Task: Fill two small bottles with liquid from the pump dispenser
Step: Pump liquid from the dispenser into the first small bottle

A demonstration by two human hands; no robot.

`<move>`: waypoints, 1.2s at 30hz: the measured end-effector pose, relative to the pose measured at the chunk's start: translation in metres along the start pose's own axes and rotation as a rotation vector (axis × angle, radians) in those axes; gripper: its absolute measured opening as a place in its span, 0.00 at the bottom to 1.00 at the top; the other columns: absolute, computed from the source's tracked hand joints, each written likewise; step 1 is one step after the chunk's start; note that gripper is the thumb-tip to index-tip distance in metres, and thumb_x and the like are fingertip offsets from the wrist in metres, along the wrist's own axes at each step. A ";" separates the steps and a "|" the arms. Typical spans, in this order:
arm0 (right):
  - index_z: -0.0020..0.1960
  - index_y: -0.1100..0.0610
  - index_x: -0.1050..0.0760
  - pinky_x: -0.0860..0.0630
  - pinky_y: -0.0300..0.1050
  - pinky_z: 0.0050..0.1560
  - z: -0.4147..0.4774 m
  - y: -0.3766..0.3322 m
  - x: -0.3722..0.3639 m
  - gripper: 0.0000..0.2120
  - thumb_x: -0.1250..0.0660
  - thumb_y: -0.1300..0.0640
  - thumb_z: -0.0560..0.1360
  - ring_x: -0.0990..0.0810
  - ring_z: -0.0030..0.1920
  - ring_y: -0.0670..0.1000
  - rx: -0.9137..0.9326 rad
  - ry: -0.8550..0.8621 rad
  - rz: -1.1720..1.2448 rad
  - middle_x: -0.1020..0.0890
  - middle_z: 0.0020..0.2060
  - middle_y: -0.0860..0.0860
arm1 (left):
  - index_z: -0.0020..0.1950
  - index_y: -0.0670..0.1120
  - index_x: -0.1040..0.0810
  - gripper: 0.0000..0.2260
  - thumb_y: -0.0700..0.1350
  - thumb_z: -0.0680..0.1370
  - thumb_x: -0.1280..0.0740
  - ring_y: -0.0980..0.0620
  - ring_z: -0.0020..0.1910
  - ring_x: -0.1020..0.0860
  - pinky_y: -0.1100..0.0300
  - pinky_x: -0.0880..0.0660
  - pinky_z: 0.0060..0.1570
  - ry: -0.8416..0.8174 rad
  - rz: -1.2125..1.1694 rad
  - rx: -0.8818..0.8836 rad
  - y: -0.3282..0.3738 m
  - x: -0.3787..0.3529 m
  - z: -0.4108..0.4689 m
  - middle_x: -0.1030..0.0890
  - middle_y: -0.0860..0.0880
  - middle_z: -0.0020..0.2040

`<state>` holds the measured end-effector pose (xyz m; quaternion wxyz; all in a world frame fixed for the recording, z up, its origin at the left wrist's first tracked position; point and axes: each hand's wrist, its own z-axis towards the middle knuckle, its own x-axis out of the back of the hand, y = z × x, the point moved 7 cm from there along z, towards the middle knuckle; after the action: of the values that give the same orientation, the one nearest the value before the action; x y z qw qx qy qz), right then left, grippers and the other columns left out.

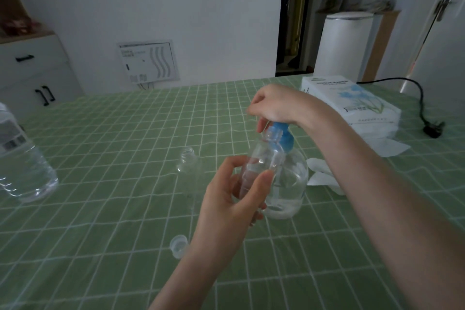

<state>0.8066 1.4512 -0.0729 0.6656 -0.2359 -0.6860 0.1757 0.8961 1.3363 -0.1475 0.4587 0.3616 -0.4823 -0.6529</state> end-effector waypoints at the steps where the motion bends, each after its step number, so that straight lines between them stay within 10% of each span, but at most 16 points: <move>1: 0.61 0.65 0.23 0.25 0.51 0.59 0.000 -0.001 0.001 0.17 0.40 0.55 0.79 0.17 0.54 0.58 0.003 0.001 -0.010 0.15 0.49 0.59 | 0.46 0.54 0.23 0.15 0.60 0.66 0.30 0.57 0.28 0.24 0.67 0.28 0.28 0.000 -0.003 -0.003 0.001 0.000 0.000 0.19 0.48 0.34; 36: 0.61 0.64 0.25 0.25 0.52 0.61 -0.002 0.005 -0.007 0.15 0.40 0.57 0.79 0.18 0.55 0.58 -0.029 0.029 0.034 0.16 0.52 0.60 | 0.48 0.49 0.24 0.17 0.57 0.65 0.32 0.57 0.28 0.25 0.67 0.29 0.27 -0.001 -0.004 0.010 -0.004 0.001 0.000 0.19 0.50 0.34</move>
<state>0.8092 1.4513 -0.0819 0.6690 -0.2598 -0.6745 0.1736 0.8951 1.3360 -0.1515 0.4552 0.3647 -0.4850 -0.6516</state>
